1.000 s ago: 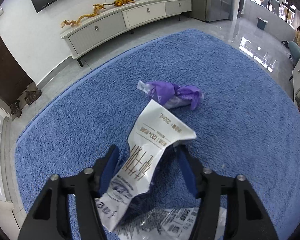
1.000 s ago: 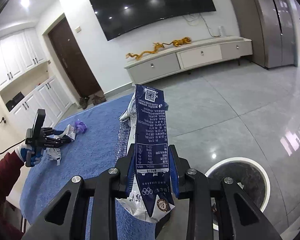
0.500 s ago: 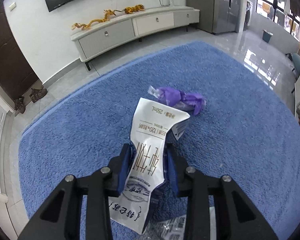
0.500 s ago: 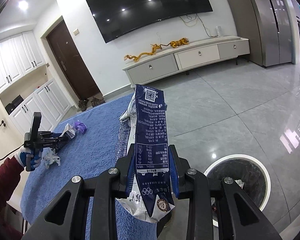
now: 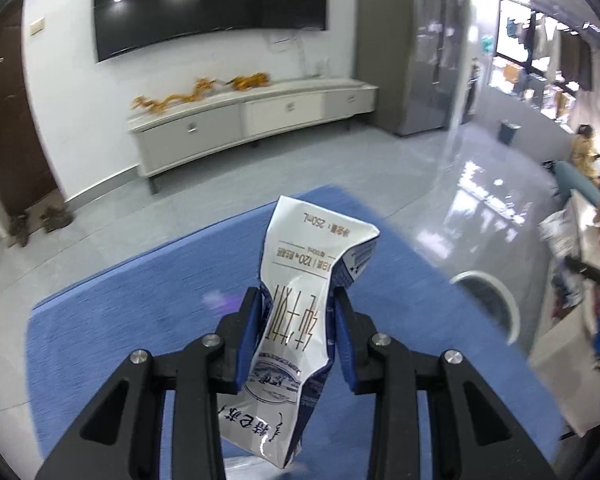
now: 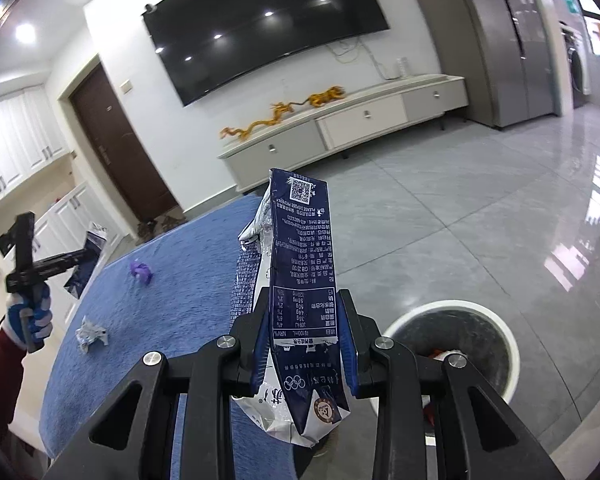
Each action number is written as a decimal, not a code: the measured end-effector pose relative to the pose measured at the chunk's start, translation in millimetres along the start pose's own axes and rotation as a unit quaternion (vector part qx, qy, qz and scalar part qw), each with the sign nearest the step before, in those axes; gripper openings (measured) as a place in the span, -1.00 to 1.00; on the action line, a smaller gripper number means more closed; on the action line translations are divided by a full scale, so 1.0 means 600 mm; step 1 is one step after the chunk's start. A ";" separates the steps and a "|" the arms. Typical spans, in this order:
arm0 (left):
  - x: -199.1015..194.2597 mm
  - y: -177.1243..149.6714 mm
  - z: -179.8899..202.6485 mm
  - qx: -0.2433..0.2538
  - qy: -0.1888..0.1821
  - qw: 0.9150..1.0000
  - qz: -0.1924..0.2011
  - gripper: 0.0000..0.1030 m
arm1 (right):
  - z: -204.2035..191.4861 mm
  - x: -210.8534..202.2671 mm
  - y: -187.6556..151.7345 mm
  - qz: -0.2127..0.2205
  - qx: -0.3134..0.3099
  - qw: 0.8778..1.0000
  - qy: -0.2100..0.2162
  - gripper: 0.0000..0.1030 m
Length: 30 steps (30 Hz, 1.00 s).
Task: Collect trash
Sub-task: 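Carry both milk cartons over the trash bin, then open both tools to drop the cartons into the bin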
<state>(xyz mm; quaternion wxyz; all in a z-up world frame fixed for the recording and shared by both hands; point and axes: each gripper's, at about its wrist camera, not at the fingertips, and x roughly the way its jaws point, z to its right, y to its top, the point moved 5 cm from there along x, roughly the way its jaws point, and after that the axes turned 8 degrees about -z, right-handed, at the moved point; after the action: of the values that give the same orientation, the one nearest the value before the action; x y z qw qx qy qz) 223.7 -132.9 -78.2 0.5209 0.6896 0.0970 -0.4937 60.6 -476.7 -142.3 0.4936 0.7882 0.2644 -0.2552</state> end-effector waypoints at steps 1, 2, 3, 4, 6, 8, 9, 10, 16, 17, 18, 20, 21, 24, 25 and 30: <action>0.002 0.012 0.033 0.006 -0.017 1.000 0.003 -0.36 | 0.014 -0.006 -0.002 0.003 0.010 1.000 -0.007 -0.42; 0.004 0.020 0.056 0.008 -0.031 0.999 0.004 -0.36 | 0.023 -0.010 -0.003 0.005 0.016 1.000 -0.014 -0.42; 0.008 0.032 0.093 0.011 -0.054 0.998 0.004 -0.36 | 0.036 -0.014 -0.005 0.005 0.022 0.999 -0.023 -0.42; 0.013 0.038 0.116 0.014 -0.067 0.998 0.003 -0.36 | 0.052 -0.020 -0.010 0.005 0.033 0.999 -0.033 -0.42; 0.027 0.056 0.178 0.022 -0.094 0.995 -0.001 -0.35 | 0.078 -0.023 -0.014 0.002 0.051 0.998 -0.046 -0.42; 0.047 0.072 0.234 0.026 -0.118 0.993 -0.008 -0.35 | 0.109 -0.023 -0.022 -0.005 0.070 0.995 -0.068 -0.41; 0.060 0.080 0.266 0.028 -0.131 0.991 -0.013 -0.35 | 0.124 -0.021 -0.024 -0.007 0.079 0.994 -0.074 -0.41; 0.072 0.087 0.293 0.031 -0.140 0.990 -0.018 -0.35 | 0.142 -0.019 -0.029 -0.011 0.091 0.992 -0.083 -0.41; 0.157 0.106 0.441 0.024 -0.177 0.982 -0.062 -0.35 | 0.217 0.007 -0.038 -0.031 0.134 0.983 -0.122 -0.41; 0.171 0.105 0.458 0.022 -0.182 0.981 -0.068 -0.35 | 0.228 0.016 -0.038 -0.037 0.137 0.981 -0.130 -0.41; 0.187 0.106 0.477 0.019 -0.187 0.979 -0.076 -0.35 | 0.232 0.022 -0.035 -0.041 0.138 0.980 -0.135 -0.41; 0.214 0.105 0.505 0.017 -0.194 0.977 -0.088 -0.34 | 0.245 0.039 -0.035 -0.048 0.140 0.979 -0.142 -0.40; 0.228 0.105 0.524 0.018 -0.195 0.976 -0.093 -0.34 | 0.247 0.046 -0.036 -0.050 0.141 0.978 -0.144 -0.40; 0.254 0.101 0.559 0.023 -0.195 0.975 -0.102 -0.34 | 0.258 0.069 -0.037 -0.058 0.146 0.976 -0.152 -0.38; 0.264 0.101 0.571 0.024 -0.195 0.975 -0.106 -0.33 | 0.263 0.076 -0.039 -0.060 0.148 0.975 -0.154 -0.35; 0.266 0.100 0.582 0.028 -0.195 0.975 -0.103 -0.03 | 0.270 0.098 -0.045 -0.069 0.155 0.972 -0.163 0.17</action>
<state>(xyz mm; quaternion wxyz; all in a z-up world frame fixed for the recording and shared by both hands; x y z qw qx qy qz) 138.9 -504.5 -155.1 0.4567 0.5807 0.0501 -0.6721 62.5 -605.0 -260.9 0.3831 0.7830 0.1915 -0.4511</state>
